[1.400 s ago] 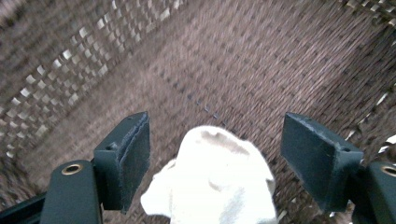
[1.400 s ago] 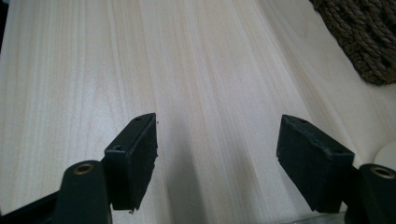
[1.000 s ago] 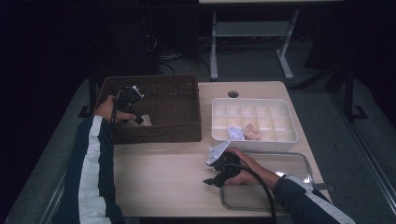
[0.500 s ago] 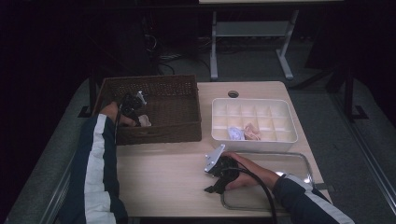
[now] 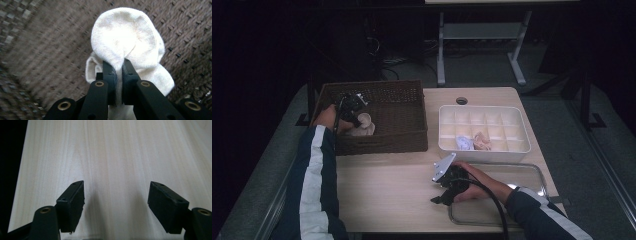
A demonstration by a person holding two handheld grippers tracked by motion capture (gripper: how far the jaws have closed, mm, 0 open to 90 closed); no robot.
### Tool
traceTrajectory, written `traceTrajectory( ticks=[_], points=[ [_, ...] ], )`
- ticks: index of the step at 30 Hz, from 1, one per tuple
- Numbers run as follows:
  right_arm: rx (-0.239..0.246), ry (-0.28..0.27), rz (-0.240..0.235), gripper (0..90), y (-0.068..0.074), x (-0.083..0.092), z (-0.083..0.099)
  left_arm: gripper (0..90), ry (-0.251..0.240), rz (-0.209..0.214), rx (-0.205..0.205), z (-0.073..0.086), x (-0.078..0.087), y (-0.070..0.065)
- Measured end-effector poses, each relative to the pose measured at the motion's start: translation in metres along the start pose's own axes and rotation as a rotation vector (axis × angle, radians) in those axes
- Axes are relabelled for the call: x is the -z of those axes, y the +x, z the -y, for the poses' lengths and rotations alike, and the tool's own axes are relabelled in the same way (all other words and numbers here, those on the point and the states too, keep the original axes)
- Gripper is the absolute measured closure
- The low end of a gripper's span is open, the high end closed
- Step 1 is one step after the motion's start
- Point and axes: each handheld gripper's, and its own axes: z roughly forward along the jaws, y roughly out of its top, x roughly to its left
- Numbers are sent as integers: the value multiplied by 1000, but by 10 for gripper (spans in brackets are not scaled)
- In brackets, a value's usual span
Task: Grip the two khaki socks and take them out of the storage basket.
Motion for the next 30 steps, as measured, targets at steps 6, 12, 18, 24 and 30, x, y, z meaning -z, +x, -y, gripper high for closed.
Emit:
traceTrajectory(
  ticks=[6,12,18,24,30],
  points=[
    [-12,-15,22,285,0,2,0,837,-152,-25,15,-5,21,-9],
    [-39,-43,29,282,-2,4,1,837,-250,-31,14,-10,39,-21],
    [-32,-96,15,271,-2,11,0,838,-326,-34,27,-14,52,-34],
    [-77,-128,44,260,-4,16,1,839,-421,-52,15,-12,70,-49],
    [-122,-136,84,258,-9,19,3,839,-509,-24,7,-5,86,-67]
  ],
)
